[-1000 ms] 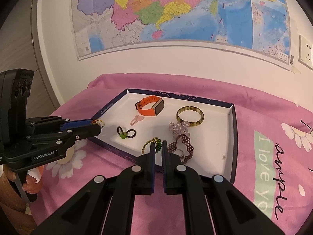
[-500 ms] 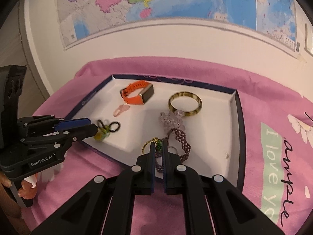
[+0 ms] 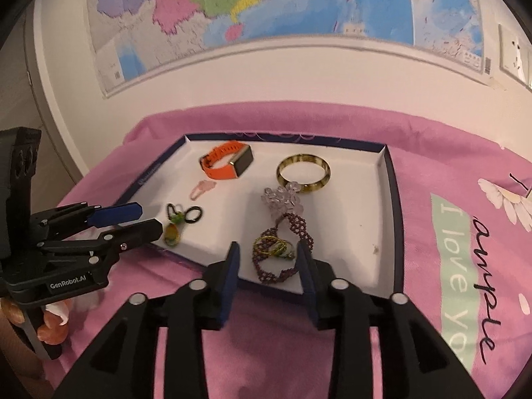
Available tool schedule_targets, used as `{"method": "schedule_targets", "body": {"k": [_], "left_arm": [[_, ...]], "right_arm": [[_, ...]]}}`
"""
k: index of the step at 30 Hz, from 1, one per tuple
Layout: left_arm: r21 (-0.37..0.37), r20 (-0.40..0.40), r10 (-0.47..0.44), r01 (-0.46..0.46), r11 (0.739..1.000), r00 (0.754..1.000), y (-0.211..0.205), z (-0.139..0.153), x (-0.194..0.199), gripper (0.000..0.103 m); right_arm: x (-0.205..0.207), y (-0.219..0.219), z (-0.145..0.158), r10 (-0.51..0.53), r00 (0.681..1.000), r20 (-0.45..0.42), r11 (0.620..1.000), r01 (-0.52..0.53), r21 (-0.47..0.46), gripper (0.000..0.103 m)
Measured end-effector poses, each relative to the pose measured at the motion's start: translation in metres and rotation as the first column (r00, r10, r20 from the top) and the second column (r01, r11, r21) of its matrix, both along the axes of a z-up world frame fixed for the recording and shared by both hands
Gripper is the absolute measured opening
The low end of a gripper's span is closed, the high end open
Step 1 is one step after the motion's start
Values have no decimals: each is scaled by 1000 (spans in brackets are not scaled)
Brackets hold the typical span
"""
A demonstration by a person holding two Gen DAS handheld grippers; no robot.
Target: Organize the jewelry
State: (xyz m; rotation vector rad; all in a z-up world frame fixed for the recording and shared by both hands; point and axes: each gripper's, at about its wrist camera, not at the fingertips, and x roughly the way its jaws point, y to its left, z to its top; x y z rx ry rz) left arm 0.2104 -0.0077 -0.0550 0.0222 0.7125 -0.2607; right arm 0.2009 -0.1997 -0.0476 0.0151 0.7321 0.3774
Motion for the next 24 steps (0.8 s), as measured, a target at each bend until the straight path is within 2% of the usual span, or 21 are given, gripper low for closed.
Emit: {"method": "schedule_targets", "body": {"k": [2,4,5,7,8,12,14,24], "left_arm": [[-6,47,5,-5,1000,999,2,10,-15,71],[-14,92,25,-24,1000,995,5,17,-31,89],[-21,126,30,-27,999,992,6,22,-43,92],[-21,175,46,-43,999,983,8,28,-63,97],[-25,189,49,-46,999,981,9,31,-70,98],[-18,236,74,-72,997,969,13,36,-98,98],[-19,250,90,-88,996,964,15,36,-110,98],[25,307,155,-171,985,939,9,31,-156,98]], "right_arm": [[-11,-1,8,0,999,35,1000,0,11,42],[-28,-2,18,-4,996,94,1000,3,13,58],[-37,-2,22,-3,993,119,1000,2,11,59],[-55,-1,30,-6,985,175,1000,5,5,70],[-66,0,33,-1,980,197,1000,1,1,73],[-93,0,37,-20,966,257,1000,19,3,97],[-107,-1,36,-40,956,289,999,45,-11,96],[-144,4,28,-51,947,317,998,60,-18,96]]}}
